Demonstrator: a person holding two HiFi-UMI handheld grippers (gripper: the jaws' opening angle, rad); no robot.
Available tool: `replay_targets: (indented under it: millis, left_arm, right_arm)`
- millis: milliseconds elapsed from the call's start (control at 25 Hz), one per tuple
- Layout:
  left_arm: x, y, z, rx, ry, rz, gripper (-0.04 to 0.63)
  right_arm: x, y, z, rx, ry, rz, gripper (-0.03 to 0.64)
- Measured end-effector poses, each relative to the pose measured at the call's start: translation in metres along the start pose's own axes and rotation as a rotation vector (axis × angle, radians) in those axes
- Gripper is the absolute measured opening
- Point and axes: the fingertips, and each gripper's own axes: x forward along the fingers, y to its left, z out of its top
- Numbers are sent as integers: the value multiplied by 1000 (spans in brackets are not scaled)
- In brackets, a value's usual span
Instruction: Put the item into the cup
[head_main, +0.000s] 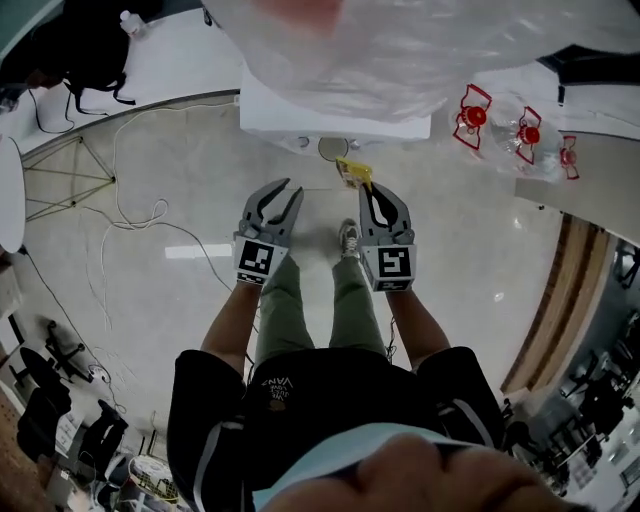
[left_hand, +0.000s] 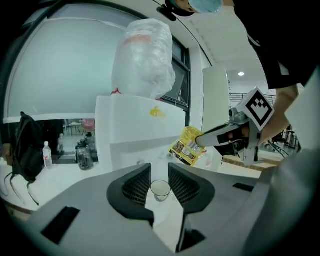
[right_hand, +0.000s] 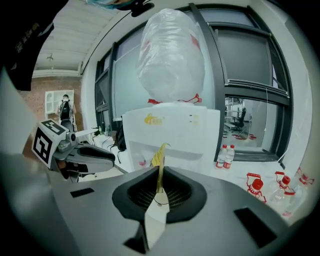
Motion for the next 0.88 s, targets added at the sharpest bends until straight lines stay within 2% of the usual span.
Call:
replay_targets:
  millis: [80,400,560,720,880]
  left_arm:
    - [14,5,-15,-16,7,3,132]
    - [56,21,-76,-3,20,20,224]
    - [71,21,-106,19,43,14,247]
    - [89,12,-126,77,70,-24,264]
    - [111,6,-142,90,95,-39,290]
  right_arm:
    - [11,0,-9,-27,-9,3,54]
    - [57,6,-57,-163,-22,33,54]
    - [77,3,-78,-228,-9,32,54]
    - [94,3,-88,-294,-22,39,54]
    - [108,-3,-96,-318,-26,32,54]
